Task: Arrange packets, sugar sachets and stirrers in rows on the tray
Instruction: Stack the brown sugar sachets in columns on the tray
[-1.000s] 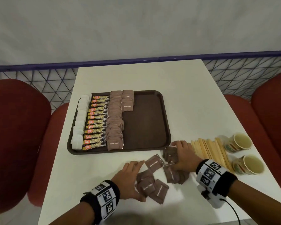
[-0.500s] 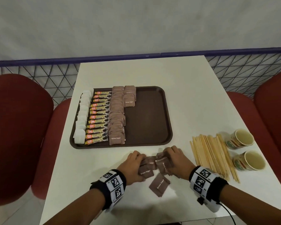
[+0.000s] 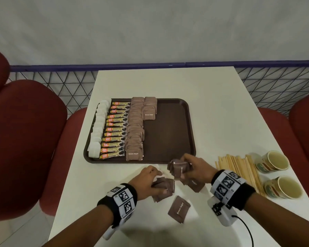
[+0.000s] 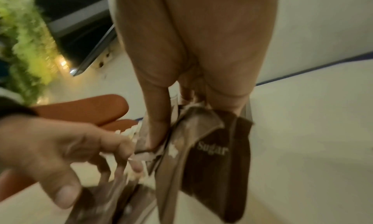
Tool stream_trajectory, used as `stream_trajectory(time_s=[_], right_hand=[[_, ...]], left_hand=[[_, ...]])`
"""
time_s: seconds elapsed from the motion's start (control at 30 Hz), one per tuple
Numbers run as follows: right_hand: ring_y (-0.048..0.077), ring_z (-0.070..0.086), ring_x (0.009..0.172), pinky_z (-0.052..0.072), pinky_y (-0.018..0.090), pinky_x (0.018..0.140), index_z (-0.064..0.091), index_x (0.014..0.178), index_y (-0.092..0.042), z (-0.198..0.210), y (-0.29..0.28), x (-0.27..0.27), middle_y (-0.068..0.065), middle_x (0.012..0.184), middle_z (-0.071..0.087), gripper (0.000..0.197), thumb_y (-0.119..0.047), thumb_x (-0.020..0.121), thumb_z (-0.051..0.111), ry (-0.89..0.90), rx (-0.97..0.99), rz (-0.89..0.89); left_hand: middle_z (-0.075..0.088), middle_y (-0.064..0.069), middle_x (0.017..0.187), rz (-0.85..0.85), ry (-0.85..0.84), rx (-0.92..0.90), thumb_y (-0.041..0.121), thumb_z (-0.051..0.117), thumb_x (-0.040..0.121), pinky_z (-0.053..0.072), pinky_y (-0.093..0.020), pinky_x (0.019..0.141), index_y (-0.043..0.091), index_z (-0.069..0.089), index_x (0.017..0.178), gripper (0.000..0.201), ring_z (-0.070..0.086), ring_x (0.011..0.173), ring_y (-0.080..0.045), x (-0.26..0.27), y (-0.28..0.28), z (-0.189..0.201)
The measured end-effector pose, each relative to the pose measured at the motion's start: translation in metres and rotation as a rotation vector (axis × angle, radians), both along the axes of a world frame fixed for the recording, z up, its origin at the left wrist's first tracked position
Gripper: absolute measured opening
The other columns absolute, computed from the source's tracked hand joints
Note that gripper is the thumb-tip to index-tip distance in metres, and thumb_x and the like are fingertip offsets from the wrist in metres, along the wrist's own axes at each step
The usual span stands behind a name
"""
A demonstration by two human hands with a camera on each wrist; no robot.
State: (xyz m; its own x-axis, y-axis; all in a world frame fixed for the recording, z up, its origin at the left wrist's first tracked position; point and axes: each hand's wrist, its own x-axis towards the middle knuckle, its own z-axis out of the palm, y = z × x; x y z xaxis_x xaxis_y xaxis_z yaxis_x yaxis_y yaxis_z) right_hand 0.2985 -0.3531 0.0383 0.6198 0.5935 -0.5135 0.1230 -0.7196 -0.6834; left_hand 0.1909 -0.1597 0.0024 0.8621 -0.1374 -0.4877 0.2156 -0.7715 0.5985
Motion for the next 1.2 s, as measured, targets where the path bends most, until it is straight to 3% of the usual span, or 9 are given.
stream_trajectory(time_s=[0.13, 0.23, 0.3, 0.47, 0.57, 0.8, 1.0, 1.07, 1.2], right_hand=[[0.017, 0.056, 0.080, 0.048, 0.031, 0.077, 0.047, 0.092, -0.014, 0.009, 0.007, 0.019, 0.003, 0.087, 0.059, 0.033, -0.003, 0.074, 0.073, 0.108, 0.112, -0.072], [0.016, 0.054, 0.082, 0.048, 0.032, 0.078, 0.046, 0.096, -0.011, 0.011, 0.021, 0.022, 0.004, 0.088, 0.057, 0.035, -0.001, 0.074, 0.072, 0.175, 0.167, -0.070], [0.015, 0.053, 0.081, 0.047, 0.029, 0.077, 0.045, 0.096, -0.011, 0.012, 0.035, 0.019, 0.003, 0.087, 0.056, 0.036, 0.002, 0.075, 0.071, 0.212, 0.207, -0.050], [0.006, 0.052, 0.076, 0.047, 0.018, 0.071, 0.040, 0.098, -0.011, 0.018, 0.074, 0.014, -0.002, 0.085, 0.054, 0.039, 0.009, 0.077, 0.066, 0.312, 0.310, 0.011], [0.010, 0.053, 0.080, 0.048, 0.030, 0.082, 0.039, 0.098, -0.015, 0.017, 0.090, 0.014, 0.001, 0.089, 0.054, 0.042, 0.011, 0.077, 0.064, 0.356, 0.356, -0.027], [0.012, 0.055, 0.080, 0.053, 0.023, 0.069, 0.031, 0.108, -0.009, 0.001, 0.106, -0.001, 0.005, 0.090, 0.052, 0.049, 0.024, 0.078, 0.052, 0.557, 0.504, -0.245], [0.009, 0.053, 0.083, 0.049, 0.029, 0.081, 0.029, 0.110, -0.011, -0.004, 0.116, 0.000, -0.002, 0.093, 0.048, 0.057, 0.015, 0.074, 0.064, 0.405, 0.462, -0.288], [0.006, 0.053, 0.081, 0.050, 0.021, 0.073, 0.031, 0.110, -0.010, -0.003, 0.119, 0.003, -0.004, 0.092, 0.048, 0.056, 0.013, 0.074, 0.066, 0.371, 0.458, -0.293], [0.003, 0.051, 0.078, 0.048, 0.014, 0.065, 0.041, 0.121, -0.001, -0.001, 0.124, 0.009, -0.005, 0.089, 0.049, 0.057, 0.012, 0.073, 0.068, 0.342, 0.473, -0.332]], left_hand=[[0.060, -0.003, 0.111, 0.151, -0.187, -0.042, 0.033, 0.039, 0.099, 0.041, -0.023, 0.087, 0.014, 0.061, 0.111, 0.032, 0.056, 0.099, -0.015, 0.011, 0.012, 0.017], [0.063, 0.000, 0.097, 0.402, -0.289, -0.213, 0.028, 0.034, 0.100, 0.045, -0.020, 0.079, 0.015, 0.059, 0.101, 0.029, 0.057, 0.086, -0.009, 0.022, 0.018, 0.026], [0.061, -0.001, 0.099, 0.543, -0.312, -0.327, 0.035, 0.036, 0.098, 0.049, -0.027, 0.085, 0.018, 0.054, 0.106, 0.026, 0.058, 0.090, -0.011, 0.032, 0.020, 0.030], [0.056, -0.006, 0.126, 0.815, -0.177, -0.637, 0.042, 0.041, 0.094, 0.040, -0.034, 0.105, 0.016, 0.043, 0.132, 0.046, 0.054, 0.117, -0.017, 0.048, 0.015, 0.042], [0.065, -0.010, 0.109, 0.978, -0.013, -0.919, 0.037, 0.050, 0.093, 0.050, -0.041, 0.089, 0.020, 0.060, 0.110, 0.026, 0.063, 0.098, -0.022, 0.048, 0.018, 0.049], [0.068, -0.014, 0.112, 1.001, 0.207, -1.107, 0.044, 0.035, 0.097, 0.055, -0.037, 0.079, 0.014, 0.065, 0.115, 0.046, 0.068, 0.092, -0.021, 0.031, 0.035, 0.038], [0.069, -0.016, 0.108, 1.046, 0.282, -1.237, 0.054, 0.034, 0.093, 0.058, -0.041, 0.078, 0.012, 0.062, 0.115, 0.055, 0.069, 0.089, -0.026, 0.023, 0.042, 0.032], [0.068, -0.017, 0.108, 1.003, 0.296, -1.234, 0.055, 0.035, 0.092, 0.053, -0.045, 0.084, 0.013, 0.063, 0.117, 0.056, 0.068, 0.092, -0.027, 0.022, 0.043, 0.031], [0.071, -0.014, 0.090, 1.026, 0.268, -1.228, 0.045, 0.041, 0.095, 0.058, -0.038, 0.072, 0.012, 0.063, 0.113, 0.044, 0.070, 0.078, -0.023, 0.024, 0.044, 0.030]])
